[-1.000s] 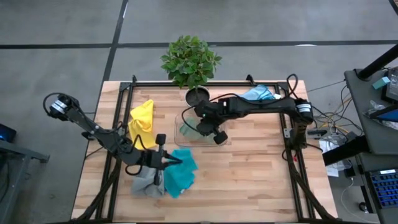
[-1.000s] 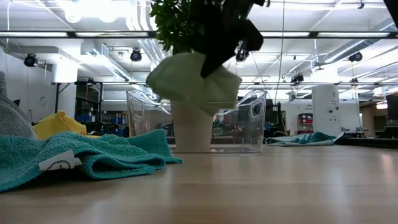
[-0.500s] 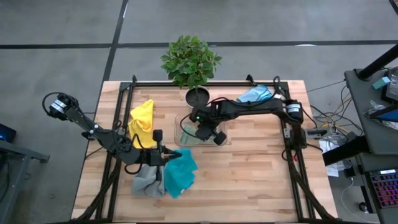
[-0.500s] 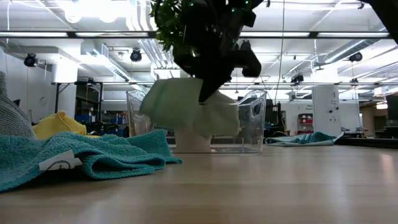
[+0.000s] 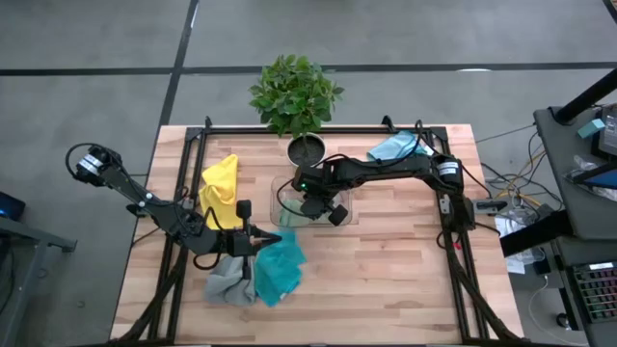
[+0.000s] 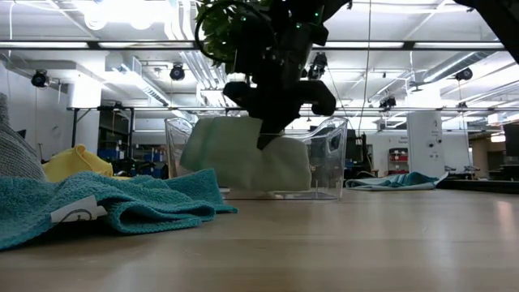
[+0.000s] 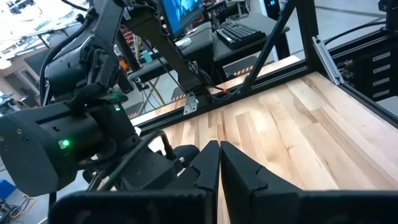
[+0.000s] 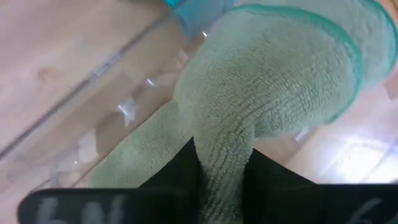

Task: Fold microfiber towels
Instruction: Put the folded green towel into the transparent bin

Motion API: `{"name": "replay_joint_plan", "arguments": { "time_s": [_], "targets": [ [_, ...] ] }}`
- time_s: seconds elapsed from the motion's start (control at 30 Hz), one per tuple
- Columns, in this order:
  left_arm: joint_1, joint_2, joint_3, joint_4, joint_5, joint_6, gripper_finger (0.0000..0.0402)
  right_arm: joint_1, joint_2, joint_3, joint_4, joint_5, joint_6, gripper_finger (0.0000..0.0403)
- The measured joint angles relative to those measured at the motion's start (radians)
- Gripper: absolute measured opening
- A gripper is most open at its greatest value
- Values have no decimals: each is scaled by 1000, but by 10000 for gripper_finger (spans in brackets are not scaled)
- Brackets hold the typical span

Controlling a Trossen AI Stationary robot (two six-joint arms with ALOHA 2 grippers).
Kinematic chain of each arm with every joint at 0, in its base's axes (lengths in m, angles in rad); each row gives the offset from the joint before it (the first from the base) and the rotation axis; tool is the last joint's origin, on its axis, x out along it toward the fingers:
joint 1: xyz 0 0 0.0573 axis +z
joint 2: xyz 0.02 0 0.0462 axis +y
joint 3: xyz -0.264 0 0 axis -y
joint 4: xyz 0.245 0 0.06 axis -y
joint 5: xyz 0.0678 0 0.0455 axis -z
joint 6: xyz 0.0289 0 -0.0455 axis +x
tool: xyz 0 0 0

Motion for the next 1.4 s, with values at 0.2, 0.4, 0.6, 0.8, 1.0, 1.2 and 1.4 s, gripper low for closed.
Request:
{"name": "replay_joint_plan", "arguments": {
  "time_s": [0.2,0.4,0.6,0.8,1.0,1.2,1.4],
  "targets": [
    [0,0,0,0,0,0,0,-7,-1,0,9,35,36,123],
    [0,0,0,0,0,0,0,-15,-3,0,11,108,45,169],
    [0,0,-1,0,0,0,0,-24,-7,0,19,117,60,171],
    [0,0,-4,-1,0,0,0,-32,-22,0,62,179,133,161],
    [0,0,-4,-1,0,0,0,-33,-62,0,63,218,135,158],
    [1,0,-6,-2,0,0,0,-33,-77,-3,37,230,203,82],
    [19,0,-20,1,-1,-1,0,-33,-56,-41,47,227,216,13]
  ]
}}
